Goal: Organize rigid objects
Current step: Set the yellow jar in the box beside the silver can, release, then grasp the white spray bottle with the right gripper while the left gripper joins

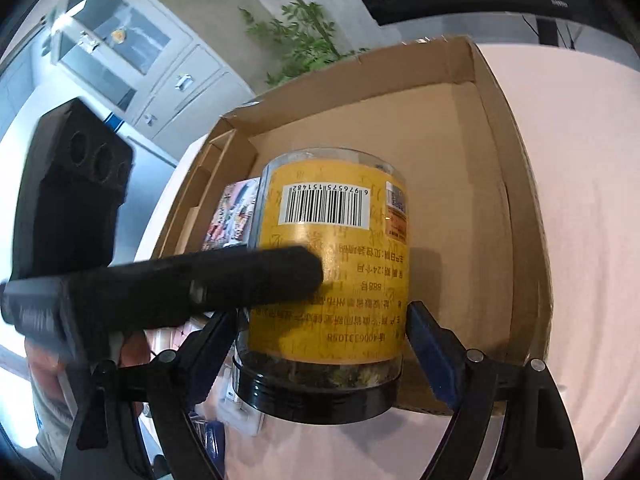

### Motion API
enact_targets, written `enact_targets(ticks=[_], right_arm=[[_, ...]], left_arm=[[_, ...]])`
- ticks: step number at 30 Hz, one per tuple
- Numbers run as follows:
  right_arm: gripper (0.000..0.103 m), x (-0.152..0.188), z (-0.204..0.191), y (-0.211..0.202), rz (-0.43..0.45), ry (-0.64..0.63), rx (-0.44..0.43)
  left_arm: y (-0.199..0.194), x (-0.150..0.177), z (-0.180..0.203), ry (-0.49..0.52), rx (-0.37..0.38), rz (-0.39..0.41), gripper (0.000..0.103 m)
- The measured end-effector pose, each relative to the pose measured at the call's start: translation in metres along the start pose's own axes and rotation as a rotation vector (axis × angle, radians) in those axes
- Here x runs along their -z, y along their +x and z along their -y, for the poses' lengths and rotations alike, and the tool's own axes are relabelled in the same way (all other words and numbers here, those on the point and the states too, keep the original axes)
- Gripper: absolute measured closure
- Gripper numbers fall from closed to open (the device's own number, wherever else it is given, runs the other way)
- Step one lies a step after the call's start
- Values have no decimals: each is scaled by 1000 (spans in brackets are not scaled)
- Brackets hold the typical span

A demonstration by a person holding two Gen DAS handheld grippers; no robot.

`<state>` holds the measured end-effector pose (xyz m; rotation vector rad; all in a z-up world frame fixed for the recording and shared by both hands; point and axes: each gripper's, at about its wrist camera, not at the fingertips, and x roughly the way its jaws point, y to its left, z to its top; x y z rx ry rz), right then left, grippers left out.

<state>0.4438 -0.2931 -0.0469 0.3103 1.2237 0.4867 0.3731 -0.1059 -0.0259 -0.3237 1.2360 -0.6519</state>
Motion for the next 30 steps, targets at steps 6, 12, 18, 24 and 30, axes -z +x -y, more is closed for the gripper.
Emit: enact_targets(ticks=[6,12,18,24,30], right_arm=[[5,8,0,11,-13,-34,83],[5,80,2,-90,193,-111,88],[27,144,62,-81,80,-42,300],[56,172,47,-48,53,-137,399],[57,191,18,-41,27,-286,359]], left_arm=[[-19,19,8,43,-80,87,27],[-76,83,36,217,-133,236,27],[-82,127,51,339,-221,228,26],[-84,150,57,457,-204,199,27],[-64,161,53,518,-165,107,27]])
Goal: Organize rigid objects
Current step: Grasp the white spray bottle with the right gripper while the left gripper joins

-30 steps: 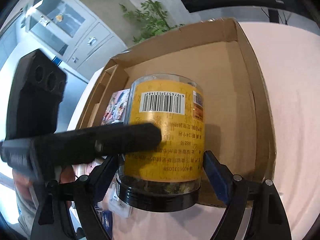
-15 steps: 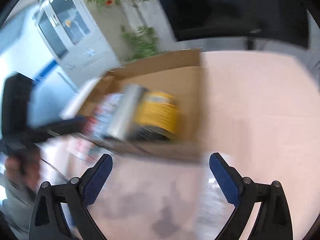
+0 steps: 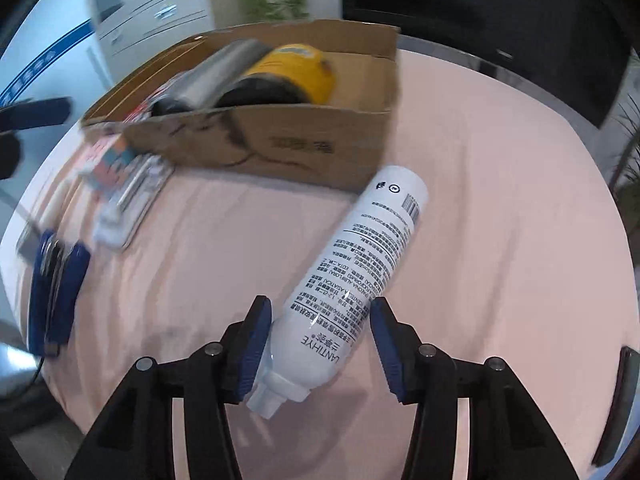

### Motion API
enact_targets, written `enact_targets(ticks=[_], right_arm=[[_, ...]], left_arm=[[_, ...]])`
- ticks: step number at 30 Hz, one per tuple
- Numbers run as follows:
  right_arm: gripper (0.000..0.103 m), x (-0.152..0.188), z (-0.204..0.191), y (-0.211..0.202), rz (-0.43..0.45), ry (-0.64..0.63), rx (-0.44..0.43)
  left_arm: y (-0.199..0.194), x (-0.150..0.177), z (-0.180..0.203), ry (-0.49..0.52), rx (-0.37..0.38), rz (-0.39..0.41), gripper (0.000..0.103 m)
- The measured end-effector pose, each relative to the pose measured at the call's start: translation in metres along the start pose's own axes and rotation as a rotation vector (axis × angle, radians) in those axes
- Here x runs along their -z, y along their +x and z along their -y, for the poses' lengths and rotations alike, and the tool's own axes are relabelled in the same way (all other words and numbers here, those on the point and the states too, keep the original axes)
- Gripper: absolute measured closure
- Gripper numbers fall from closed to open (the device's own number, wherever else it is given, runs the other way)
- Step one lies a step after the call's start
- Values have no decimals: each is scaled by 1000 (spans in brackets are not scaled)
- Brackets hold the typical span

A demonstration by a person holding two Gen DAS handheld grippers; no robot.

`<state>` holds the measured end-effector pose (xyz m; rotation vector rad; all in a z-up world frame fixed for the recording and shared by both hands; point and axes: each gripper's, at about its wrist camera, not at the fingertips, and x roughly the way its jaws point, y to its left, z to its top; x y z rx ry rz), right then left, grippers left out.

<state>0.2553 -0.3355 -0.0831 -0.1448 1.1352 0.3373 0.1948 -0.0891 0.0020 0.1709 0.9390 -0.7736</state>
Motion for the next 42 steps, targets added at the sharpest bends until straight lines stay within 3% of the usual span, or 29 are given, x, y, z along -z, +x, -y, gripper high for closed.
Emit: enact_targets(ticks=[2,6,8,11,14,17,20,24,27,30,33,35,37,42], right_arm=[[59,8,-7,-3,-20,-22,-107],[60,27,-34,-9,-32,-154,-235],[60,36,-49,-12,-39,-300,-305],[60,42,-57,-21,-78,-463,-335],[60,45,-55,-16,-150,-594,-301],[60,47,-52,-17,-180,-690,-270],[58,37,-43,-13,-171,-702,-160],[47,15,-20,-6,-135,-619,-58],[51,-5,-11,-13,-63,-521,21],[51,-26,9,-25,-3,-277,59],[49,-25,30,-33,1,47,-90],[45,-12,36,-28,-17,276,-303],[42,3,32,-10,-55,445,-425],[43,5,18,27,-76,601,-392]], left_arm=[[9,1,4,29,10,-24,27],[30,-3,13,120,59,-45,27],[42,-5,19,183,66,-63,27],[75,-3,25,275,104,-169,27],[107,4,32,318,170,-283,27],[112,9,39,315,275,-327,35],[98,18,54,374,261,-316,38],[89,19,50,283,272,-316,38],[90,21,47,214,287,-351,38],[98,33,52,197,223,-411,39],[110,38,49,114,205,-475,57],[110,40,49,83,202,-469,58],[109,42,51,46,193,-459,58],[103,54,60,-1,146,-432,58]])
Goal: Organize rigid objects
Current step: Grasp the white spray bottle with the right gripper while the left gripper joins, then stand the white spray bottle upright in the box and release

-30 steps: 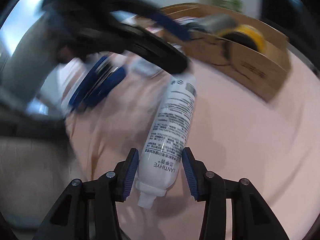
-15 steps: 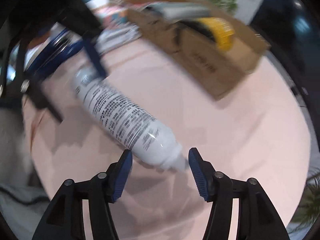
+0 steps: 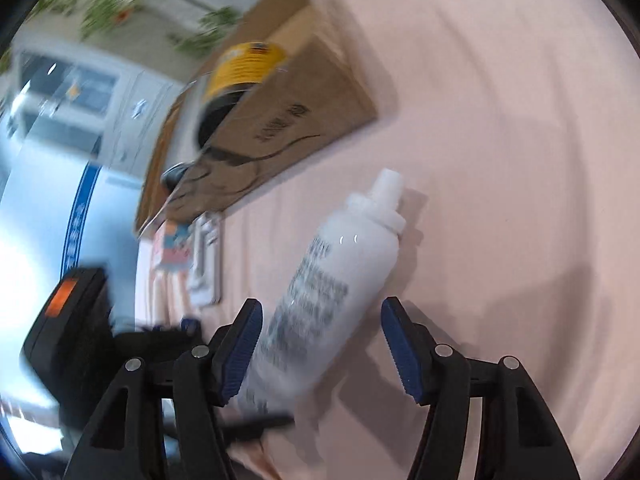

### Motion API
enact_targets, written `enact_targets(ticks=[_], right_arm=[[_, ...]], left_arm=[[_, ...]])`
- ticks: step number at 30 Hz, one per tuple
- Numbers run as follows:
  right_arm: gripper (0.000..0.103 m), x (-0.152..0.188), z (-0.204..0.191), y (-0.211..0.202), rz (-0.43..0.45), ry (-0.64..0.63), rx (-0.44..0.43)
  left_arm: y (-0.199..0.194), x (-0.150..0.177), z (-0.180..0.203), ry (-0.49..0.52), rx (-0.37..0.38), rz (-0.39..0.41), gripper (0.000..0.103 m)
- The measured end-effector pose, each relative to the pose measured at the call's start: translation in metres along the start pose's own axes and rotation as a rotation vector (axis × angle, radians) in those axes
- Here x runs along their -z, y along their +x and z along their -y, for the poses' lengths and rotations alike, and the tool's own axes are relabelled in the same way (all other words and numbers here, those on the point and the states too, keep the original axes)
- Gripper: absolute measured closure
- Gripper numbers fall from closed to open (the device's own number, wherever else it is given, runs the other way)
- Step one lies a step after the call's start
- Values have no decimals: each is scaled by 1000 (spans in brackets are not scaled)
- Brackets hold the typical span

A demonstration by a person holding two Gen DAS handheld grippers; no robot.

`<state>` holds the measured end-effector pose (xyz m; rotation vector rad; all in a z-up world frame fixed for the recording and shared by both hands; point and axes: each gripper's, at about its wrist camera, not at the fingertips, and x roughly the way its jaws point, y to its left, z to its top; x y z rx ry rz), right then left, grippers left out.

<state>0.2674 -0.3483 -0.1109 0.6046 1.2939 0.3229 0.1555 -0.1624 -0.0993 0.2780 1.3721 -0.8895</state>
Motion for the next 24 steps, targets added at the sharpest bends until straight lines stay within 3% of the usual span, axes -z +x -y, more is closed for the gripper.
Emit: enact_targets(ticks=[2,7,9,13,18,24], right_arm=[[50,3,-16,8,38,-50,61],[54,-10,-40,-23,150,-134,0],[55,-34,-69,-55,233,-250,11],[59,-96,-112,-81,326,-413,18],[60,-177,-144,-66,315,-582,77],[60,-228,-121,-27,210,-569,88]], left_arm=[[-4,1,-2,-47,6,19,58],[-50,-5,11,-66,-55,207,58],[-70,-24,8,-88,-74,303,58],[-96,-74,-19,-185,-66,448,58],[-89,-124,-68,-322,-10,461,58],[-68,-143,-109,-434,88,383,56]])
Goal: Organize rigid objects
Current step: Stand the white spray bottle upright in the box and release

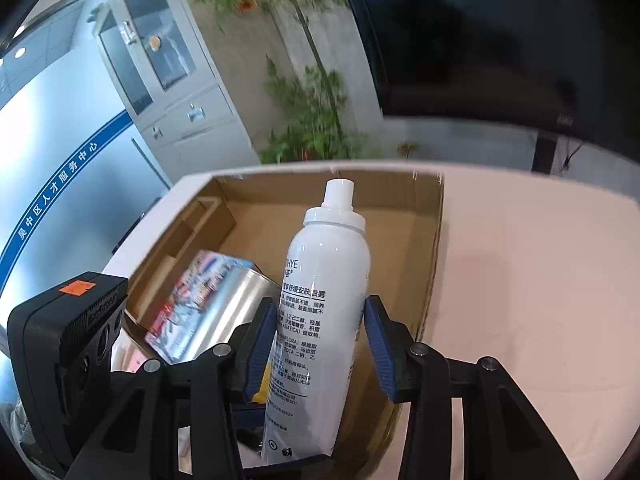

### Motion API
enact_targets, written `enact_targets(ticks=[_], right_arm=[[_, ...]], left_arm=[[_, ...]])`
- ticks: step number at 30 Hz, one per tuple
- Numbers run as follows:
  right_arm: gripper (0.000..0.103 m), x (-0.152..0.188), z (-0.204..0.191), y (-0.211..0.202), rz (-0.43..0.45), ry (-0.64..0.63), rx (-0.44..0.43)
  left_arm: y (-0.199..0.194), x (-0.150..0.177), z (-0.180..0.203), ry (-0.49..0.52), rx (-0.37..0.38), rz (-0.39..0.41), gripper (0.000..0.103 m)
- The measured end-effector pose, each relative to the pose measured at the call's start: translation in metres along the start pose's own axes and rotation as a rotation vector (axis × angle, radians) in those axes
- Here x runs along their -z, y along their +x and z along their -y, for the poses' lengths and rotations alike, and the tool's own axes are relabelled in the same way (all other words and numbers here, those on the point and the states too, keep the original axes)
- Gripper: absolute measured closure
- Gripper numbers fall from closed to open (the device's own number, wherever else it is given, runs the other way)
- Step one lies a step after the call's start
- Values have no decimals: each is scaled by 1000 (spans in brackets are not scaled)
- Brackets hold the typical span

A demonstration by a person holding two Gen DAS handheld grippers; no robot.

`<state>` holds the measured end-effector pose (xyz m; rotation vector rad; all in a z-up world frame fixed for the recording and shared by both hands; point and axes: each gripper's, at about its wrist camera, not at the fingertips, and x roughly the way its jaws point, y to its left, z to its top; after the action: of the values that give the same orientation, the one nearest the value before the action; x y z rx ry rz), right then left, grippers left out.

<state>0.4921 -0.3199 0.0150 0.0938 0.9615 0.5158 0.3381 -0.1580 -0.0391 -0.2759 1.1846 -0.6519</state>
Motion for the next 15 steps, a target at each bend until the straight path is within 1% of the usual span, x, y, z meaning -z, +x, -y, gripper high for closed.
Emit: enact_targets(ticks=[2,3,4,5,6,7,8,9,10,11,12,13,14,15], right_arm=[[60,9,17,8,-13,53,-17],[60,14,22,17,-30,66,-12],[60,19,25,24,-44,68,6],[60,25,26,32,-70,58,55],[61,29,24,42,-92,58,73],[65,36,25,49,-113,69,78],[65,41,23,53,-120,80,74],[60,47,19,52,-112,81,86],[50,50,16,47,-103,80,105],[42,54,8,37,-87,74,104],[17,57,0,28,-73,66,115],[1,62,-11,14,-42,51,156],[0,69,-25,-5,8,22,204],[1,76,-40,-20,41,-9,227]], left_arm=[[3,2,-4,-11,28,-19,56],[2,9,0,-6,36,-26,56],[-4,6,9,3,38,-30,56],[-6,10,12,17,32,-30,56],[-12,15,13,33,13,-24,56],[-18,14,10,44,-3,-13,56],[-31,23,10,62,-19,7,56],[-42,33,7,75,-31,24,56],[-61,43,7,94,-61,56,54],[-77,48,6,110,-81,85,54],[-106,58,6,136,-114,142,54],[-131,64,4,153,-141,190,52],[-161,70,4,168,-169,247,45],[-193,74,-1,181,-196,307,38]])
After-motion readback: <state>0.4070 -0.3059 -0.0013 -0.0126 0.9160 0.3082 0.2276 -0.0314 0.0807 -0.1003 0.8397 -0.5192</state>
